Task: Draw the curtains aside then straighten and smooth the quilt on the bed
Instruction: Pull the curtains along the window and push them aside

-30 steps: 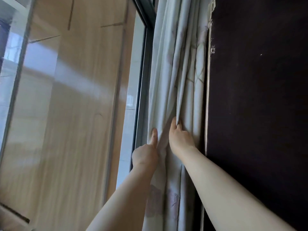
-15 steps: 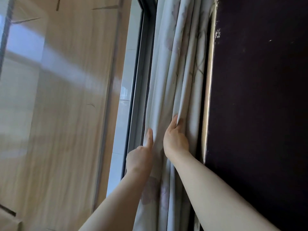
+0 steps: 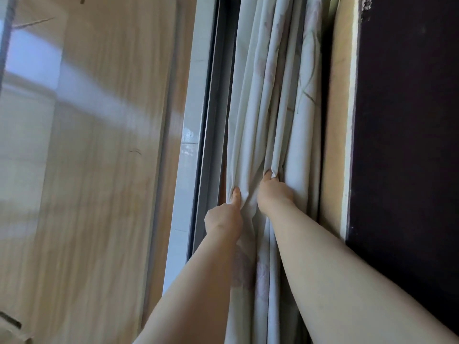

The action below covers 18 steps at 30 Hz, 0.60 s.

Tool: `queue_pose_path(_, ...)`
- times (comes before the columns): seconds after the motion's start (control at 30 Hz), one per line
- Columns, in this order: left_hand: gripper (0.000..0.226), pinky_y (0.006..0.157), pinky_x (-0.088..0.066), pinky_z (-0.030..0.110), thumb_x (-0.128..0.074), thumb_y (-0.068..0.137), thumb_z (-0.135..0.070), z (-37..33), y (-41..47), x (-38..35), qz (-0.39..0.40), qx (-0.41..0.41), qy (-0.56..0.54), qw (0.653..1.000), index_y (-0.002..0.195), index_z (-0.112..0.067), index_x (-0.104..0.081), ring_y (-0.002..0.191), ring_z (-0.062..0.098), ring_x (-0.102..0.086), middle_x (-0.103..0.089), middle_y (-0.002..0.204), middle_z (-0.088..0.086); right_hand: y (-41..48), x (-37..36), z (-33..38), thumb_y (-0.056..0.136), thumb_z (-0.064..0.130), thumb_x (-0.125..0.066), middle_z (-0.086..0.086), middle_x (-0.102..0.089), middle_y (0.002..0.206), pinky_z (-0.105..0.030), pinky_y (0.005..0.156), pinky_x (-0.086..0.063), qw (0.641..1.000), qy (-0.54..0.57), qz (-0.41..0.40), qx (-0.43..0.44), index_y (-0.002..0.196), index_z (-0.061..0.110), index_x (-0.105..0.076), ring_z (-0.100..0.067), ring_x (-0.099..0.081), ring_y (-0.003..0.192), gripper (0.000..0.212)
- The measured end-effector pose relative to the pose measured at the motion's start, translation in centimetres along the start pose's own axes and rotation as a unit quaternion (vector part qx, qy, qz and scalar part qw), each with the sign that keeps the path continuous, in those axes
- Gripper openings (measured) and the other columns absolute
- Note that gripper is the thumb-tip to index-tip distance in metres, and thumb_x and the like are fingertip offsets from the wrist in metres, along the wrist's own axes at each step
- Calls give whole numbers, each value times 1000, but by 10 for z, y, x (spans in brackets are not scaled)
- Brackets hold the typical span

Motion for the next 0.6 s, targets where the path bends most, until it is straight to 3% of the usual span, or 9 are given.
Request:
queue_pose_path(0.23,87,61,-41,33,-36,87,1,-12,-16,-4,17,-16,-44,999,149,-39,10,75,26,-55,-63,97,9,-17,-4,-5,93,6,-46,-19,-7,157,-39,97,-44,996,76,-22,-31,151,7,6,-33,-46,128,77)
queue_pose_path(0.43,99,55,-41,32,-42,84,7,-5,-38,13,15,-19,-7,1000,148,-36,20,66,23,-56,-58,80,5,-53,13,-11,87,3,-52,-25,14,154,-42,95,-49,993,104,-27,-49,150,10,13,-38,-55,116,90)
queue_pose_path(0.6,94,57,-41,32,-38,84,6,-1,-65,32,17,-20,-2,1000,148,-39,15,67,24,-55,-56,79,5,-76,46,-13,91,14,-50,-29,20,152,-41,108,-35,994,25,-106,-18,149,8,17,-39,-36,130,89)
Point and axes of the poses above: each hand's wrist, its own y-axis towards the middle knuckle, its own x-axis out of the back of the hand, z = x × y, the point moved 9 cm from there along y, towards the middle knuckle
